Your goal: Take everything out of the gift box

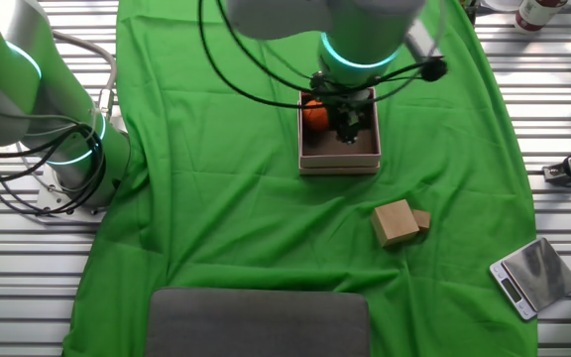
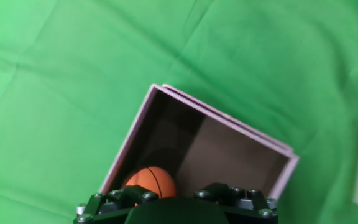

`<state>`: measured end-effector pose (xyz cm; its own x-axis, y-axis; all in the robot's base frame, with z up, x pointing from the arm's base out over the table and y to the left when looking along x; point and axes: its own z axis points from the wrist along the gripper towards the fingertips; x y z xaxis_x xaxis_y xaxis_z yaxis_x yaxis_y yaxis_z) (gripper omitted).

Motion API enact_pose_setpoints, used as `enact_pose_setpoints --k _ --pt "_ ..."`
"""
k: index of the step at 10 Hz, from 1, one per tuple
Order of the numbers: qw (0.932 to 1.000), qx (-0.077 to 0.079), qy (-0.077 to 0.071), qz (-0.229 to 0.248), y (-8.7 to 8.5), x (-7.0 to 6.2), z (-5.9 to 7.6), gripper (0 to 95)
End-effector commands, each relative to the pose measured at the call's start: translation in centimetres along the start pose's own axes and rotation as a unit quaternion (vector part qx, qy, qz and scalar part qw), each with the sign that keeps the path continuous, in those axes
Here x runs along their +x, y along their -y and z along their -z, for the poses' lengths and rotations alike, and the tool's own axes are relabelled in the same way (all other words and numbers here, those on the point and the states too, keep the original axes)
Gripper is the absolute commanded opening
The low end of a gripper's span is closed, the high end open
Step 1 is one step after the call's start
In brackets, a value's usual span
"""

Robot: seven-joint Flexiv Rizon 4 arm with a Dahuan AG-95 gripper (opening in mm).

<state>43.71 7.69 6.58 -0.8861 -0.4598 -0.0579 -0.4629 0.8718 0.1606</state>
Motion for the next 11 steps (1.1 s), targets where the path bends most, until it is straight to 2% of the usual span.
enact_pose_setpoints --k 1,5,7,8,10,11 --pt "1.0 -0.003 -0.001 -0.002 -0.2 -0.2 0.0 76.0" --pt "1.0 0.002 0.001 -0.003 -0.4 -0.3 -0.7 76.0" --pt "0.9998 0.013 0.007 0.013 0.0 -0.2 -1.2 76.0" --pt "0.9994 0.019 0.011 0.025 0.3 -0.2 -1.6 57.0" --pt "0.9984 0.025 0.019 0.047 0.9 -0.1 -2.1 57.0" --pt "0.9965 0.043 0.017 0.07 1.5 -0.5 -1.6 57.0"
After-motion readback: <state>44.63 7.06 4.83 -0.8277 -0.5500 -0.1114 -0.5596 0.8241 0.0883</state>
